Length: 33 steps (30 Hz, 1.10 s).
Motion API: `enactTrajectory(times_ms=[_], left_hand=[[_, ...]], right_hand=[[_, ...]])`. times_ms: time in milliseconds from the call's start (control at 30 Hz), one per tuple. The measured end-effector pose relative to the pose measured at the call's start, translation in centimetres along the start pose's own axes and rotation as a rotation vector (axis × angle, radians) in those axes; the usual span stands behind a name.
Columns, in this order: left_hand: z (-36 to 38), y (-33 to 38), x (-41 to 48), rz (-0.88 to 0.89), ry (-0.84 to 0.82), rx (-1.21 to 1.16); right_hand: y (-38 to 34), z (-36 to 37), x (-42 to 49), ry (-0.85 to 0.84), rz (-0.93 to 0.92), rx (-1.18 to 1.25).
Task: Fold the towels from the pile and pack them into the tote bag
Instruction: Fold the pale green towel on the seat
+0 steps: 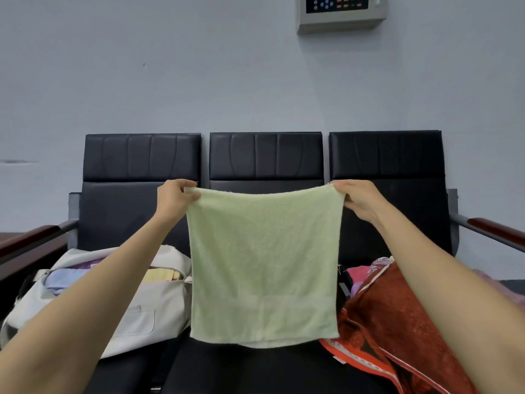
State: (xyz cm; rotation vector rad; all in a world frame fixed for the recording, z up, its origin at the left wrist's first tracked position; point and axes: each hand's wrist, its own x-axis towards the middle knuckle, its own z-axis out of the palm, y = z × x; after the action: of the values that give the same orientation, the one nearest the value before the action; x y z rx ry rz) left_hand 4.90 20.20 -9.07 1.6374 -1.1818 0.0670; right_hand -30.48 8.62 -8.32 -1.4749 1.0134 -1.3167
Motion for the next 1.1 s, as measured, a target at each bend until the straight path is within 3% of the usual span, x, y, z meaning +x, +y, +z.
enactTrajectory(times_ms=[100, 233, 300, 500, 667, 767, 900, 1100], left_hand=[[0.1, -0.4, 0.7, 0.039, 0.033, 0.094], [-0.1, -0.7, 0.1, 0.063, 0.059, 0.134], [-0.3, -1.1, -0.8, 0.058, 0.047, 0.093], [-1.9, -2.0, -3.7, 0.074, -0.154, 0.031], [-4.6, 0.2, -3.3, 0.043, -0.066, -0.273], [-5.0, 1.6, -2.3, -0.033, -0.109, -0.407], [-1.9, -0.5, -0.8, -0.106, -0.147, -0.282], [6.7, -6.0, -1.6, -0.159, -0.16, -0.096]], right_hand=[[0.1, -0.1, 0.7, -0.012, -0.052, -0.063], [0.6, 0.1, -0.5, 0.058, -0.315, -0.743], [1.1, 0.2, -1.3, 0.108, -0.374, -0.841], [2.2, 0.1, -5.0, 0.183, -0.383, -0.572], [0.0, -0.4, -6.0, 0.202, -0.379, -0.287], [-1.2, -0.8, -5.2, 0.221, -0.384, -0.227], [1.2, -0.9, -2.9, 0.131, -0.195, -0.316], [11.3, -0.3, 1.5, 0.096, 0.048, -0.318]])
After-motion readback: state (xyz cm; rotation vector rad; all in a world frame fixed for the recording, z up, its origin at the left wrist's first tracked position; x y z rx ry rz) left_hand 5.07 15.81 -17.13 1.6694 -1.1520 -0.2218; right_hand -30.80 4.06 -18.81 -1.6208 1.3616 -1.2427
